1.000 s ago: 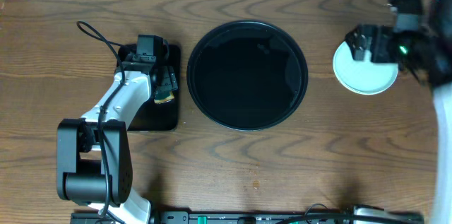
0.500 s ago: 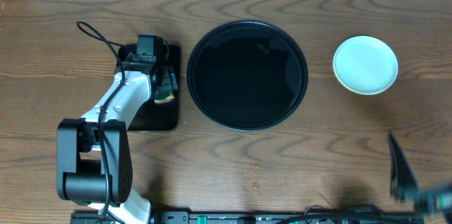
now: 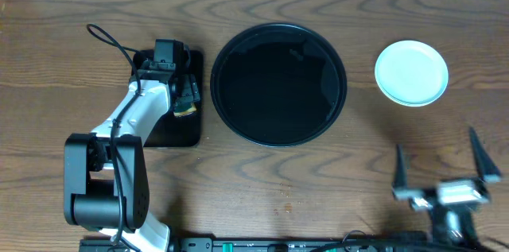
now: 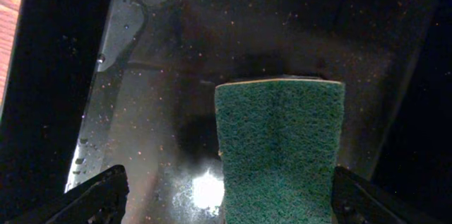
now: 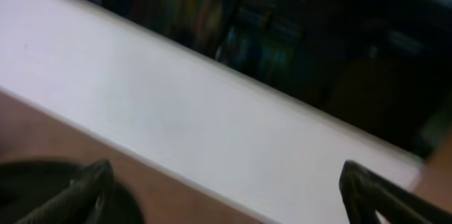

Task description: Clean dirty plates on tray and stack at the side

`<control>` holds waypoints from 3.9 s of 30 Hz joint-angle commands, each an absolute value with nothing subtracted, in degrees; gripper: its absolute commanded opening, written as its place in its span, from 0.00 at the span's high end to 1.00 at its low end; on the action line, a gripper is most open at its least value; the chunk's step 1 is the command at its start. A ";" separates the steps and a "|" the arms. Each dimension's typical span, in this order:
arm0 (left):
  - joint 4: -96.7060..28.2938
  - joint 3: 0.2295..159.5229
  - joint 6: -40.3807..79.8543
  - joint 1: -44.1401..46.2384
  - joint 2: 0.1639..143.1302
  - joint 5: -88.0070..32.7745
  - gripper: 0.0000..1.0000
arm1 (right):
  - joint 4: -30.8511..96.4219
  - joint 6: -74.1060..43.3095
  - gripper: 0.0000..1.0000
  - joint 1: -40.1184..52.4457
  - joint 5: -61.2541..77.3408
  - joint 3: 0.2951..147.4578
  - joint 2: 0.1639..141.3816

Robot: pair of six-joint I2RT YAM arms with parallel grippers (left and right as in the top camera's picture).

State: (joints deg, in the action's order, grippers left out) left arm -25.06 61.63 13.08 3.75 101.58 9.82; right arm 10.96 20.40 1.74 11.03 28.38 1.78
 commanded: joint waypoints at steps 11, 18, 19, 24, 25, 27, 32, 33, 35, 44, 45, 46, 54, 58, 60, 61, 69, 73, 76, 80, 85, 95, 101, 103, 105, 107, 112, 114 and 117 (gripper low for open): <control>-25.02 61.45 12.53 3.55 100.36 10.79 0.10 | -1.98 20.18 0.01 1.37 17.63 4.69 0.30; -25.02 61.45 12.53 3.55 100.36 10.79 0.10 | -4.38 20.18 0.01 1.37 16.10 0.27 0.30; -24.99 61.45 12.53 3.55 100.36 10.79 0.10 | -5.10 20.16 0.01 1.37 15.18 0.30 0.30; -24.99 61.45 12.53 3.55 100.36 10.79 0.10 | -6.63 18.90 0.01 1.37 12.71 0.30 0.30; -25.02 61.45 12.53 3.55 100.36 10.79 0.10 | -6.15 18.90 0.01 1.37 12.71 0.30 0.32; -25.02 61.45 12.53 3.55 100.36 10.79 0.10 | -4.45 18.90 0.01 1.37 12.71 0.30 0.32; -24.99 61.45 12.53 3.55 100.36 10.79 0.10 | 3.29 18.87 0.01 1.37 12.60 0.32 0.38; -25.02 61.45 12.53 3.55 100.36 10.79 0.10 | 3.18 18.87 0.01 1.37 12.64 0.32 0.64; -25.02 61.45 12.53 3.55 100.36 10.79 0.10 | 3.20 18.87 0.01 1.37 12.64 0.32 0.71; -25.02 61.45 12.53 3.55 100.36 10.79 0.10 | 3.20 18.87 0.01 1.37 12.64 0.32 0.71; -25.02 61.45 12.53 3.55 100.36 10.79 0.10 | 3.20 18.90 0.01 1.37 12.64 0.32 0.71; -25.02 61.45 12.53 3.55 100.36 10.79 0.10 | 3.20 18.87 0.01 1.37 12.64 0.32 0.71; -25.02 61.43 12.53 3.55 100.36 10.79 0.10 | 3.20 18.87 0.01 1.37 12.64 0.32 0.71; -25.32 61.32 12.53 3.95 98.52 10.79 0.10 | 3.20 18.90 0.01 1.37 12.64 0.32 0.71; -25.78 61.21 12.53 4.32 95.31 10.79 0.10 | 3.20 18.90 0.01 1.37 12.64 0.32 0.71; -26.15 61.19 12.53 4.60 93.10 10.79 0.10 | 3.20 18.87 0.01 1.37 12.64 0.32 0.71; -26.52 61.19 12.53 5.32 67.24 10.79 0.10 | 3.20 18.90 0.01 1.37 12.64 0.32 0.71; -26.61 60.82 12.51 5.21 53.54 14.68 0.10 | 3.20 18.87 0.01 1.37 12.64 0.32 0.71; -27.59 59.22 12.49 5.21 44.62 14.68 0.10 | 3.20 18.90 0.01 1.37 12.64 0.32 0.71; -30.87 54.63 11.44 4.64 32.84 14.72 0.10 | 3.20 18.90 0.01 1.37 12.64 0.32 0.71; -30.79 42.59 11.49 2.66 17.78 14.66 0.10 | 3.20 18.90 0.01 1.37 12.64 0.32 0.71; 3.09 17.50 25.21 0.16 0.05 14.55 0.10 | 3.20 18.87 0.01 1.37 12.64 0.32 0.71; 16.99 6.63 28.40 0.19 0.10 10.20 0.10 | 3.20 18.87 0.01 1.37 12.64 0.32 0.71; 16.99 4.38 28.40 0.19 0.10 9.17 0.10 | 3.18 18.87 0.01 1.37 12.64 0.32 0.71; 16.60 2.66 28.38 0.19 0.10 8.49 0.10 | 3.20 18.87 0.01 1.37 12.64 0.32 0.71; 16.34 1.10 28.10 0.21 0.10 8.36 0.10 | 3.20 18.87 0.01 1.37 12.64 0.32 0.71; 8.21 0.23 22.83 1.34 0.10 8.38 0.10 | 3.20 18.87 0.01 1.37 12.64 0.32 0.71; 4.84 0.23 19.92 1.89 0.10 8.38 0.10 | 3.20 18.87 0.01 1.37 12.64 0.32 0.71; -0.56 0.23 17.58 2.28 0.10 8.38 0.10 | 3.20 18.90 0.01 1.37 12.64 0.32 0.71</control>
State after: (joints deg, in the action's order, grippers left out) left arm 1.69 0.38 22.22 1.85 0.51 8.93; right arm 2.87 19.90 1.74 13.04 0.36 0.84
